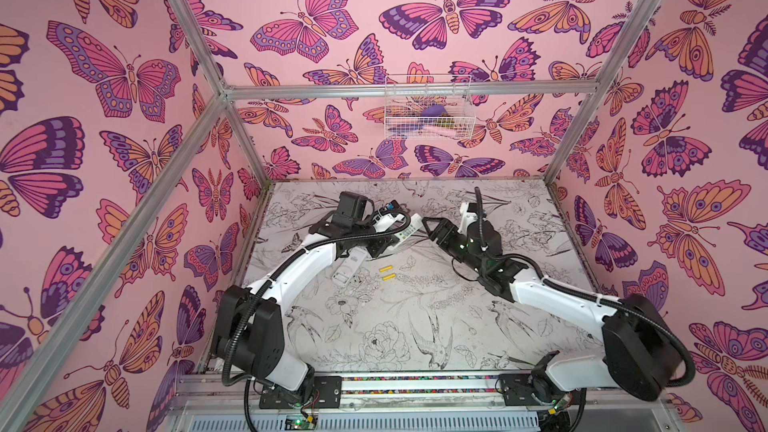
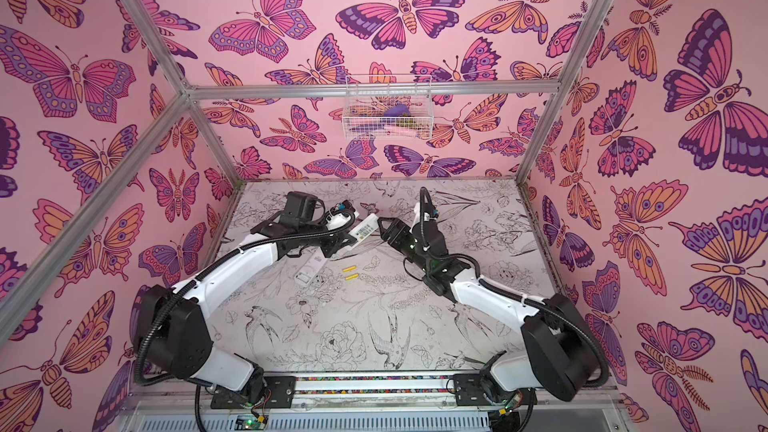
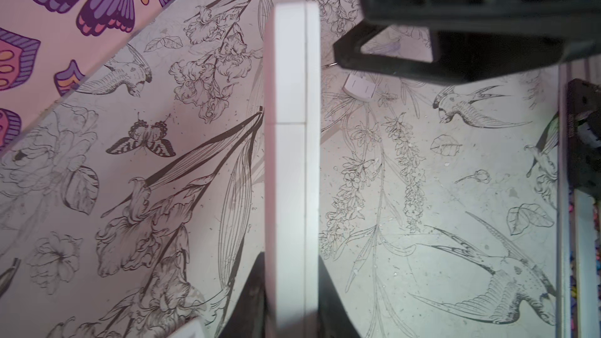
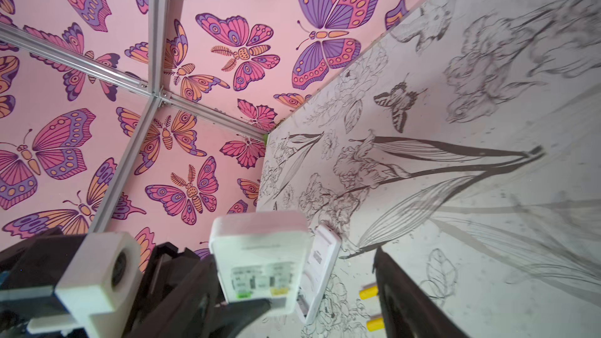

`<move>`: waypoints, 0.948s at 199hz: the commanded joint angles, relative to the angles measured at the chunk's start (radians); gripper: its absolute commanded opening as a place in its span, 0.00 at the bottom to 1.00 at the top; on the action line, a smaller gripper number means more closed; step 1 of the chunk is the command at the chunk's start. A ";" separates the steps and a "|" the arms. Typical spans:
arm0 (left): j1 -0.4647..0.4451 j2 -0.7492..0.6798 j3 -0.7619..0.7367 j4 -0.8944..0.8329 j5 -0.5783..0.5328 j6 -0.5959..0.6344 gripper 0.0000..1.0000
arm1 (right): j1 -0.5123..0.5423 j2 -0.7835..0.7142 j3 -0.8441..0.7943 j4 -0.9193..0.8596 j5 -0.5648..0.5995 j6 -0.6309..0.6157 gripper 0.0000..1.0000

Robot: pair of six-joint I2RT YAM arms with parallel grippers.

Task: Unload the batteries from the remote control
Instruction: 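Open the right gripper and draw it back while the left gripper holds the remote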

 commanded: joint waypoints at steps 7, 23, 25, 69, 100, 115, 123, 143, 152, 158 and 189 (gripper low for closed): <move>0.001 0.032 0.054 -0.029 -0.036 0.191 0.00 | -0.021 -0.133 -0.062 -0.130 0.104 -0.044 0.87; -0.002 0.048 0.084 -0.031 -0.045 0.242 0.00 | -0.039 -0.214 -0.090 -0.205 0.118 -0.055 0.91; -0.002 0.049 0.087 -0.031 -0.048 0.250 0.00 | -0.040 -0.219 -0.091 -0.210 0.119 -0.056 0.91; -0.021 0.071 0.119 0.001 -0.073 0.557 0.00 | -0.090 -0.377 -0.171 -0.359 0.150 -0.069 0.98; -0.037 0.047 0.019 0.186 -0.105 0.832 0.00 | -0.145 -0.480 -0.278 -0.378 0.117 0.003 0.99; -0.050 0.049 -0.079 0.371 -0.155 0.984 0.00 | -0.160 -0.535 -0.345 -0.335 0.112 0.056 0.99; -0.057 0.051 -0.127 0.454 -0.165 1.056 0.00 | -0.165 -0.561 -0.363 -0.331 0.106 0.071 0.99; -0.067 0.068 -0.266 0.755 -0.149 1.149 0.00 | -0.166 -0.583 -0.371 -0.358 0.052 0.056 0.99; -0.076 0.081 -0.305 0.872 -0.127 1.246 0.00 | -0.168 -0.566 -0.365 -0.352 0.006 0.069 0.99; -0.080 0.086 -0.321 0.920 -0.108 1.285 0.00 | -0.168 -0.554 -0.360 -0.347 -0.020 0.083 1.00; -0.084 0.143 -0.378 1.151 -0.101 1.351 0.00 | -0.167 -0.432 -0.338 -0.247 -0.139 0.132 0.97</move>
